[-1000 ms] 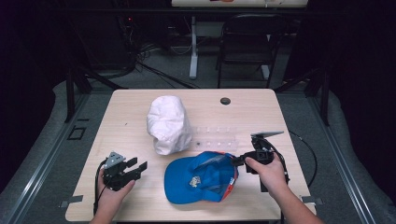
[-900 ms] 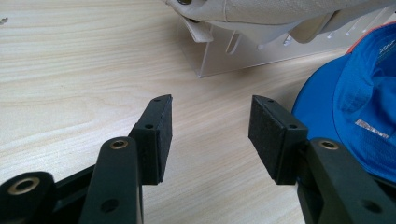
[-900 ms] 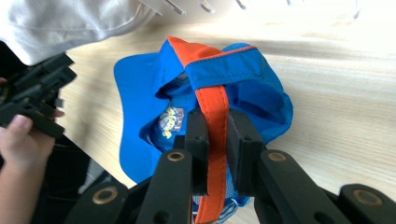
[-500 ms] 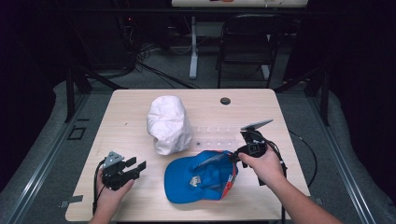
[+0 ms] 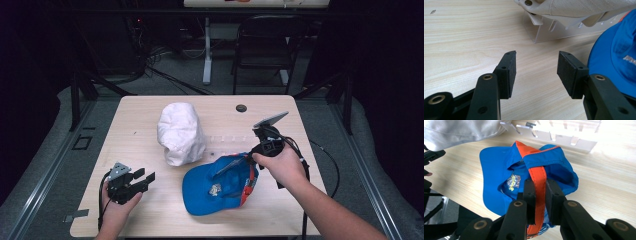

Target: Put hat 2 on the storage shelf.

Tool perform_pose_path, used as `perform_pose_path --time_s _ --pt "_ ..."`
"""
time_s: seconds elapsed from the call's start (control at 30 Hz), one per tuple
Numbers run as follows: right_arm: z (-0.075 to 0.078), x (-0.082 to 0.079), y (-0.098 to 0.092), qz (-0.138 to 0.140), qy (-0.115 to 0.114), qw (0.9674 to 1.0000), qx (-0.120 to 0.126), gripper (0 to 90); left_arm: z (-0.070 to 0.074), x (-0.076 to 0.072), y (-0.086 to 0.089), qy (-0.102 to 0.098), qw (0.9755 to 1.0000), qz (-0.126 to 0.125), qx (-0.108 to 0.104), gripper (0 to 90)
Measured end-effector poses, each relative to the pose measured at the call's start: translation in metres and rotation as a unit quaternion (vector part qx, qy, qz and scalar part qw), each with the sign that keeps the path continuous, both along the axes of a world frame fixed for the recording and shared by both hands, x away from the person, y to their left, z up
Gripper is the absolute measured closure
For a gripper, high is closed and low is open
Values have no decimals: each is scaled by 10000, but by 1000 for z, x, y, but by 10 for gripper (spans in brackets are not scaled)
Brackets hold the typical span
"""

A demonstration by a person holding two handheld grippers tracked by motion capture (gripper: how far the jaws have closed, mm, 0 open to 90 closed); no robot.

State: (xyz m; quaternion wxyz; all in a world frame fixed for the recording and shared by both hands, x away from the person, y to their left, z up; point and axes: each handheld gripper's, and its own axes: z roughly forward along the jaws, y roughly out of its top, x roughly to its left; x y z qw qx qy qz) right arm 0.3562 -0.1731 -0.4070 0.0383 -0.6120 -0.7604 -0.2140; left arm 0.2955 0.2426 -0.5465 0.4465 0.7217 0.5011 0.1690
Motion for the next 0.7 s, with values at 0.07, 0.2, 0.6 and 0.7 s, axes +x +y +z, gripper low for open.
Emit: perform_pose_path --time_s 0.07,0.2,0.6,0.7 --pt "5 0 0 37 10 10000 -48 802 0 0 0 -11 10000 -5 -2 498" --pt "19 0 4 83 49 9999 -128 801 0 0 -1 30 10000 -48 22 499" --pt "54 4 14 157 223 9993 -263 801 1 -2 -3 45 9999 -101 3 504" --pt "61 6 13 163 298 9991 -246 801 2 -3 -3 52 9998 -170 13 504"
